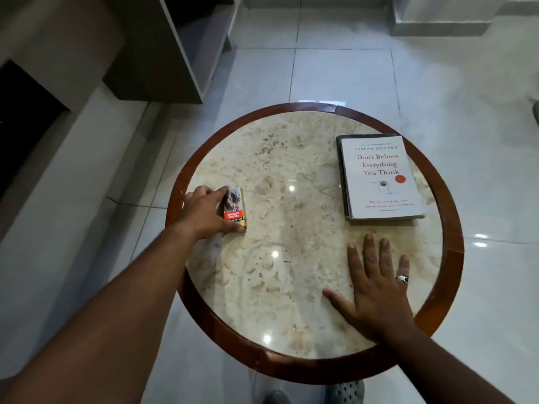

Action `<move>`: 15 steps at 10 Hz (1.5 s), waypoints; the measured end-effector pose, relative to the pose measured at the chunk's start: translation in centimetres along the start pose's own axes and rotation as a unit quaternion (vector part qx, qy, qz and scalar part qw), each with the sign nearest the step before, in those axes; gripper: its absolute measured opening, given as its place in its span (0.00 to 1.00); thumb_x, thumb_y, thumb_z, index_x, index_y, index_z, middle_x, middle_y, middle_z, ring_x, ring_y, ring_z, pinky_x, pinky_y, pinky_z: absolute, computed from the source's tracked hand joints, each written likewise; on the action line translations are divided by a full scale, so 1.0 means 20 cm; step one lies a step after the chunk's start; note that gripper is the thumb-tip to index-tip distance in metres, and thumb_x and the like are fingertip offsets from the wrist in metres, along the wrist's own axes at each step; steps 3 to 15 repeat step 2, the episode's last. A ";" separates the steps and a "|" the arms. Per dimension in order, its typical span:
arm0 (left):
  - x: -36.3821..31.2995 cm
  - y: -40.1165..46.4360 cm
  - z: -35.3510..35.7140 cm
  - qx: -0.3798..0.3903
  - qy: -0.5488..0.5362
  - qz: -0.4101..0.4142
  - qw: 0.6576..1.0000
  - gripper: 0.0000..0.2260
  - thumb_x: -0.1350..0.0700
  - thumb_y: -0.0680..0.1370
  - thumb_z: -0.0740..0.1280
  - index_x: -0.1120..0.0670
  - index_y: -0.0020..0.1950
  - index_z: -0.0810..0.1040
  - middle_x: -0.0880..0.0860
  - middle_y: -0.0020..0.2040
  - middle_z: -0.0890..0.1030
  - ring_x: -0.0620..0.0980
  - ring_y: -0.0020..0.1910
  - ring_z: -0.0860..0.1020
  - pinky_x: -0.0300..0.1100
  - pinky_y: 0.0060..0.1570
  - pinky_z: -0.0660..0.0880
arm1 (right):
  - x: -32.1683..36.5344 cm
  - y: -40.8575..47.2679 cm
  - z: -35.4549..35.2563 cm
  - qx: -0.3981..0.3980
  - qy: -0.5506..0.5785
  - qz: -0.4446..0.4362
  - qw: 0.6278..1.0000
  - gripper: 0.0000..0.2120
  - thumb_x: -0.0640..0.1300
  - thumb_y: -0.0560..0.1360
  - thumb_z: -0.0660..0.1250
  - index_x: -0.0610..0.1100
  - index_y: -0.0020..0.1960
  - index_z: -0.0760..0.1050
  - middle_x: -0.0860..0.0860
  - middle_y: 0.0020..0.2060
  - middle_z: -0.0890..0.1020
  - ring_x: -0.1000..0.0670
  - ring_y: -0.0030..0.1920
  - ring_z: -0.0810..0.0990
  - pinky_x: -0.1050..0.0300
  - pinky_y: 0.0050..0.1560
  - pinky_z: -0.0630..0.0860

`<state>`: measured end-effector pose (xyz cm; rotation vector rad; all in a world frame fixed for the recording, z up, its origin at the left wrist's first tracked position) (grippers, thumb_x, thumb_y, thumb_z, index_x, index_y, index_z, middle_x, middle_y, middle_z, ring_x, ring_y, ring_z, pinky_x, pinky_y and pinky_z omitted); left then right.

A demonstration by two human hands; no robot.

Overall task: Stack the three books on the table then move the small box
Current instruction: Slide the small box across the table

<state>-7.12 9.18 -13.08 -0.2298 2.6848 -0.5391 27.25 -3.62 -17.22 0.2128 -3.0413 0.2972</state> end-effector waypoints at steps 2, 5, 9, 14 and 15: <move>0.00 -0.03 0.01 0.018 -0.012 -0.010 1.000 0.57 0.34 0.59 0.78 0.44 0.79 0.50 0.57 0.76 0.62 0.60 0.74 0.59 0.56 0.69 0.62 | -0.01 0.01 0.00 -0.014 0.011 0.000 1.000 0.50 0.78 0.71 0.49 0.48 0.82 0.45 0.42 0.82 0.45 0.38 0.81 0.42 0.29 0.75 0.41; 0.00 -0.03 0.01 0.018 -0.012 -0.010 1.000 0.57 0.34 0.59 0.78 0.44 0.79 0.50 0.57 0.76 0.62 0.60 0.74 0.59 0.56 0.69 0.62 | -0.01 0.01 0.00 -0.014 0.011 0.000 1.000 0.50 0.78 0.71 0.49 0.48 0.82 0.45 0.42 0.82 0.45 0.38 0.81 0.42 0.29 0.75 0.41; 0.00 -0.03 0.01 0.018 -0.012 -0.010 1.000 0.57 0.34 0.59 0.78 0.44 0.79 0.50 0.57 0.76 0.62 0.60 0.74 0.59 0.56 0.69 0.62 | -0.01 0.01 0.00 -0.014 0.011 0.000 1.000 0.50 0.78 0.71 0.49 0.48 0.82 0.45 0.42 0.82 0.45 0.38 0.81 0.42 0.29 0.75 0.41; 0.00 -0.03 0.01 0.018 -0.012 -0.010 1.000 0.57 0.34 0.59 0.78 0.44 0.79 0.50 0.57 0.76 0.62 0.60 0.74 0.59 0.56 0.69 0.62 | -0.01 0.01 0.00 -0.014 0.011 0.000 1.000 0.50 0.78 0.71 0.49 0.48 0.82 0.45 0.42 0.82 0.45 0.38 0.81 0.42 0.29 0.75 0.41; 0.00 -0.03 0.01 0.018 -0.012 -0.010 1.000 0.57 0.34 0.59 0.78 0.44 0.79 0.50 0.57 0.76 0.62 0.60 0.74 0.59 0.56 0.69 0.62 | -0.01 0.01 0.00 -0.014 0.011 0.000 1.000 0.50 0.78 0.71 0.49 0.48 0.82 0.45 0.42 0.82 0.45 0.38 0.81 0.42 0.29 0.75 0.41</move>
Point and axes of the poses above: each hand's wrist, its own y-axis towards the middle knuckle, its own z-axis out of the palm, x = y × z, the point moved 10 cm from there along y, towards the middle knuckle
